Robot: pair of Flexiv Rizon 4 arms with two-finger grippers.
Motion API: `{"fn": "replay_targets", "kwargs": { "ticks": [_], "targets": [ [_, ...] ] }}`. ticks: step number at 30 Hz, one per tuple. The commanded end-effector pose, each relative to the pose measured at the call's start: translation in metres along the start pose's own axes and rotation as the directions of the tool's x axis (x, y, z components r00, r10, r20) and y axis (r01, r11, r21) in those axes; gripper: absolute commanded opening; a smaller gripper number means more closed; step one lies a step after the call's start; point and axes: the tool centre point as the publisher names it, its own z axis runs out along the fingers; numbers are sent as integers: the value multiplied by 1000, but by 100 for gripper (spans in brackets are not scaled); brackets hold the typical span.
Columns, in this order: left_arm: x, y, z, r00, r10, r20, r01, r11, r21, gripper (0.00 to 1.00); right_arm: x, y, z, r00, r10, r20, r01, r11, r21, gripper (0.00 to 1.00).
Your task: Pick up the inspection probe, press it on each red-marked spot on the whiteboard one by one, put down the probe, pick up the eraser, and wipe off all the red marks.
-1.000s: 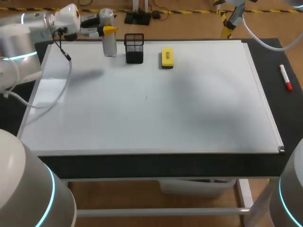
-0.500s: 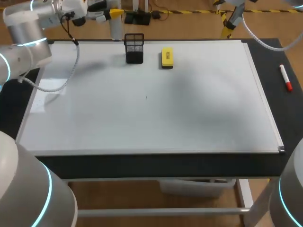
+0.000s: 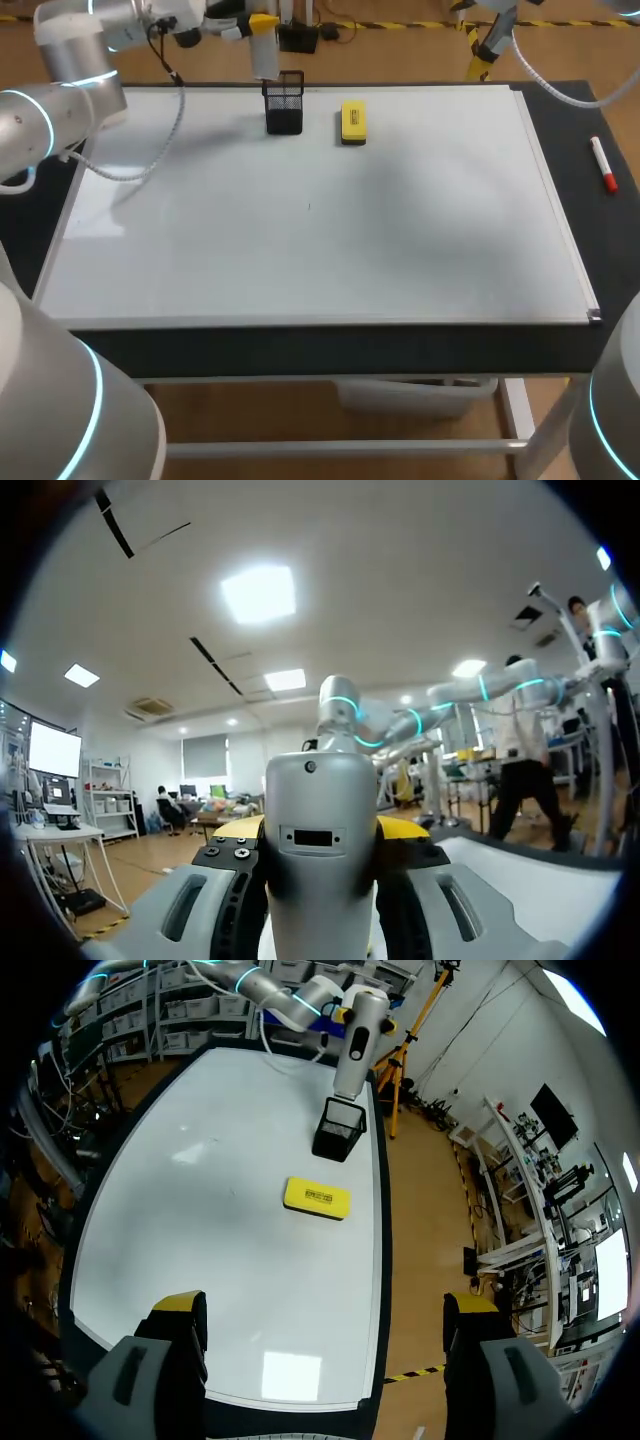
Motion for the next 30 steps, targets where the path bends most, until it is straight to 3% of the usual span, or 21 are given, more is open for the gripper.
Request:
{"fn": "replay_targets", "kwargs": {
  "ticks": [1,30],
  "targets": [
    [-7,5,5,993,-3,-118,4,1000,6,0,0,0,-1,1000,-1,-3,1,1000,4,100],
    [-17,43,13,995,-4,-103,6,1000,23,0,0,0,-1,1000,-1,-3,1,1000,4,100]
  ]
}}
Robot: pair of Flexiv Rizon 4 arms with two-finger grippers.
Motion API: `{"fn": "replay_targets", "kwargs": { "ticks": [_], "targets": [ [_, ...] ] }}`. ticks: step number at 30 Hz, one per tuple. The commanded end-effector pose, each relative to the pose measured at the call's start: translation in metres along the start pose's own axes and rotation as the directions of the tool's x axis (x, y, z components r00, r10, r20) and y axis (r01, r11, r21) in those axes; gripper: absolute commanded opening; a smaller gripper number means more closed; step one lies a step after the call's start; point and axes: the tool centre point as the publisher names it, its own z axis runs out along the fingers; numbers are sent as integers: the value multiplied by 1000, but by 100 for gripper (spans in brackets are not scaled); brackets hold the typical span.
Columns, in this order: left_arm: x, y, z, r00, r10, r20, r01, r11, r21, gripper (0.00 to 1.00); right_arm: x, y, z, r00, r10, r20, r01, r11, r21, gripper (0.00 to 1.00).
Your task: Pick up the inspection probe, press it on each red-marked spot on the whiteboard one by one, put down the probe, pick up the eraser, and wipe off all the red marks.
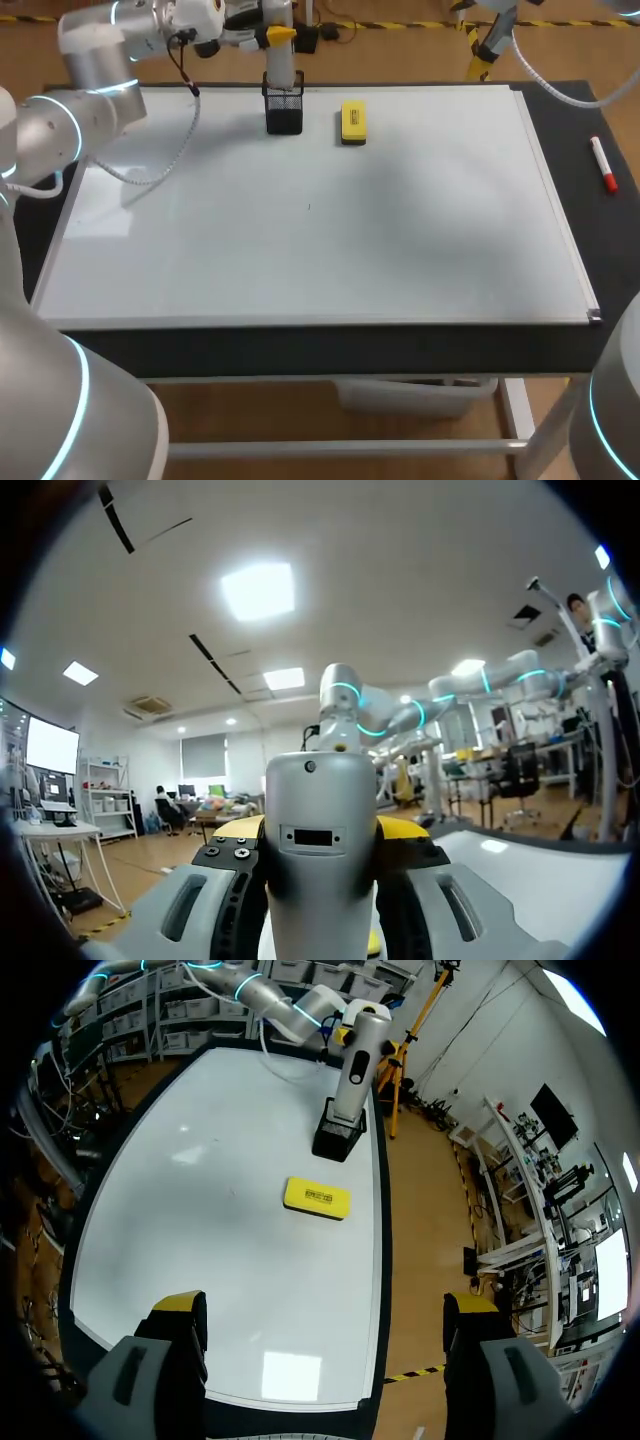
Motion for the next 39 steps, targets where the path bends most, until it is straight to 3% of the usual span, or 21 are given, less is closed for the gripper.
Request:
{"fn": "replay_targets", "kwargs": {
  "ticks": [1,15,39],
  "targets": [
    [-9,11,-2,995,-7,-102,9,1000,17,0,0,0,-1,1000,-1,-3,1,1000,4,100],
    [-16,33,-8,995,-39,-91,42,999,27,0,0,0,-1,1000,-1,-3,1,1000,4,100],
    [-21,66,-17,982,-105,-156,108,994,6,0,0,0,-1,1000,-1,-3,1,1000,4,100]
  ]
}}
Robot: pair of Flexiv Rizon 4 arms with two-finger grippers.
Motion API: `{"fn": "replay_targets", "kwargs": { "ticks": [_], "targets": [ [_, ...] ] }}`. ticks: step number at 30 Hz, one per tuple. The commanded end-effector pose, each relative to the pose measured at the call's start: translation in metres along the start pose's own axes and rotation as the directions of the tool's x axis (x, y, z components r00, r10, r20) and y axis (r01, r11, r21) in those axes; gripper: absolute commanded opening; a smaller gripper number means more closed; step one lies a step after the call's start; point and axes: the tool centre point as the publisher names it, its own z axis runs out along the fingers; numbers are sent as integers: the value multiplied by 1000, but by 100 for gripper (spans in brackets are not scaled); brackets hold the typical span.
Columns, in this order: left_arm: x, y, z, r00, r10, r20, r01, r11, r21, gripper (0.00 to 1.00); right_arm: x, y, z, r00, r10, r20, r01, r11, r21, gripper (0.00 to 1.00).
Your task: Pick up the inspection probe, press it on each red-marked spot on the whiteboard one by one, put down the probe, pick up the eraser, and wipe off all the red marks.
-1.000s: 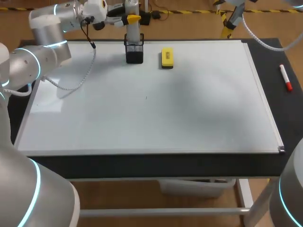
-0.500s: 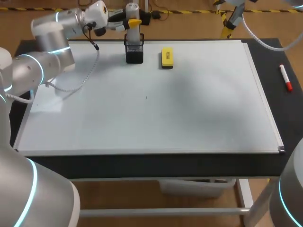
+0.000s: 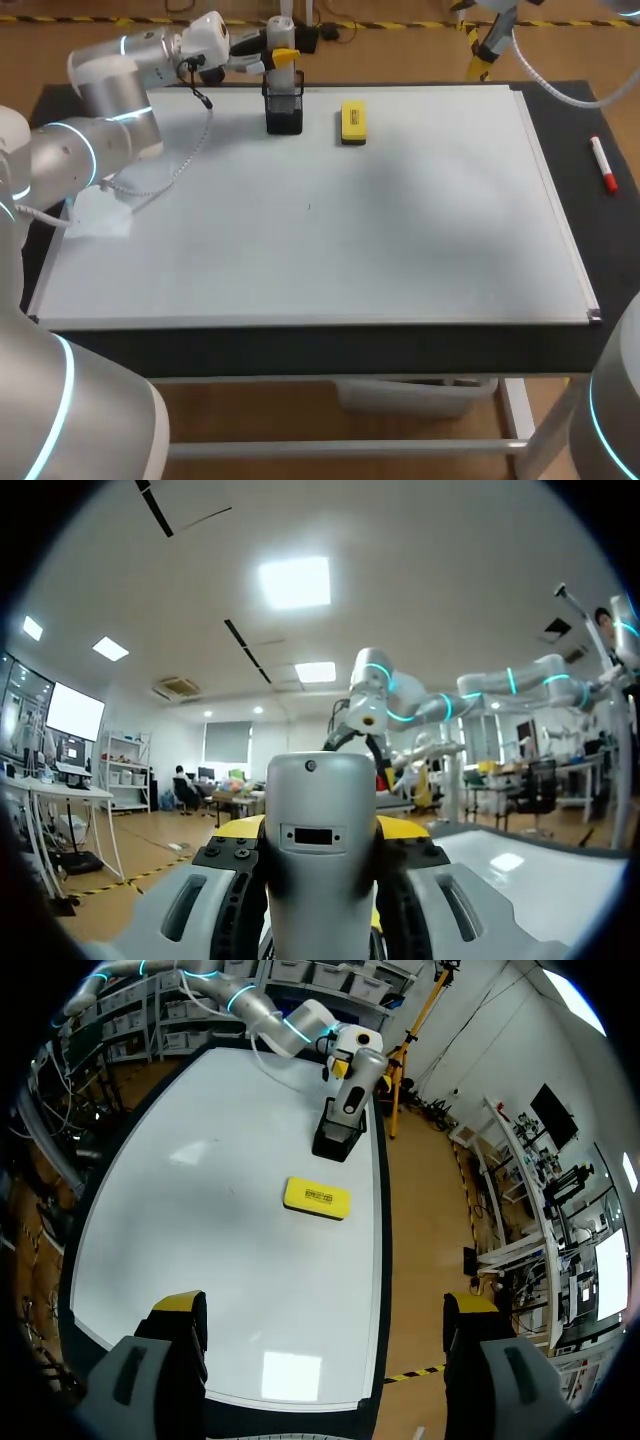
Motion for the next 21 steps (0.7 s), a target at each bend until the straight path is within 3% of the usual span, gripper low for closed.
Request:
{"fn": "replay_targets", "kwargs": {
  "ticks": [1,21],
  "targets": [
    [-10,7,-1,961,-5,-278,7,1000,5,0,0,0,-1,1000,-1,-3,1,1000,4,100],
    [-10,20,3,951,-44,-307,41,999,-15,0,0,0,-1,1000,-1,-3,1,1000,4,100]
  ]
}}
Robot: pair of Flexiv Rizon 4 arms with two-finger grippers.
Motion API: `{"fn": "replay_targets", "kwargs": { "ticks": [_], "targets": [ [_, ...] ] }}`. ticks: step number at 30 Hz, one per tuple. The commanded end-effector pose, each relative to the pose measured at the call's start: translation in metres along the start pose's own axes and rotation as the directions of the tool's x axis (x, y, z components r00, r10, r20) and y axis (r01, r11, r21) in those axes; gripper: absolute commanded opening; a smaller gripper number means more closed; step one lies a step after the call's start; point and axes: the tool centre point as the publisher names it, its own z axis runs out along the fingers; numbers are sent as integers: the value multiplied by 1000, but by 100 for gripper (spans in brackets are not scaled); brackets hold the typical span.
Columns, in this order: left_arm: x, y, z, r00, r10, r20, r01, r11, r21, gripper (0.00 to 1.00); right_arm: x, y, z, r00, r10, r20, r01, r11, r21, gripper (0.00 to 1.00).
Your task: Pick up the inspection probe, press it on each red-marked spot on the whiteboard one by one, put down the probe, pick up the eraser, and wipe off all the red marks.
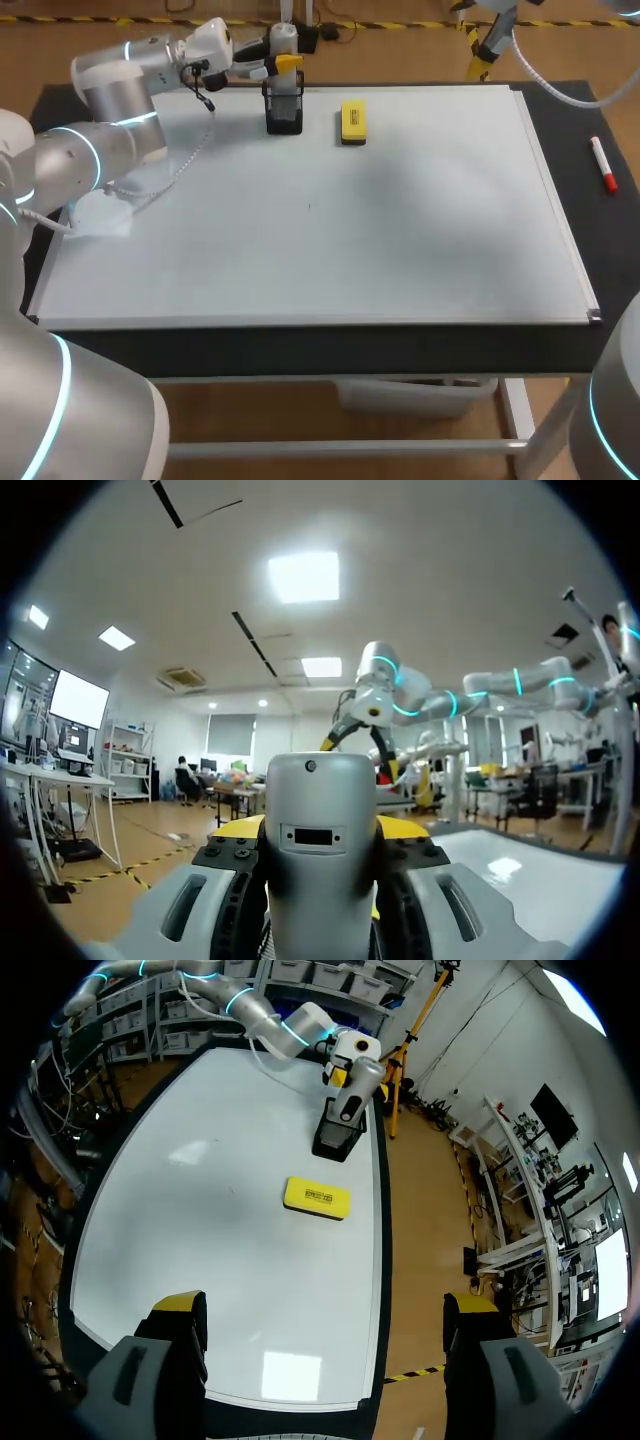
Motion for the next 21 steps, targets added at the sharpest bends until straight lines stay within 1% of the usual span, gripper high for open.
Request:
{"fn": "replay_targets", "kwargs": {
  "ticks": [1,21],
  "targets": [
    [-8,4,2,946,-5,-325,6,1000,1,0,0,0,-1,1000,-1,-3,1,1000,4,100],
    [-12,15,-1,947,-26,-319,22,1000,-17,0,0,0,-1,1000,-1,-3,1,1000,4,100]
  ]
}}
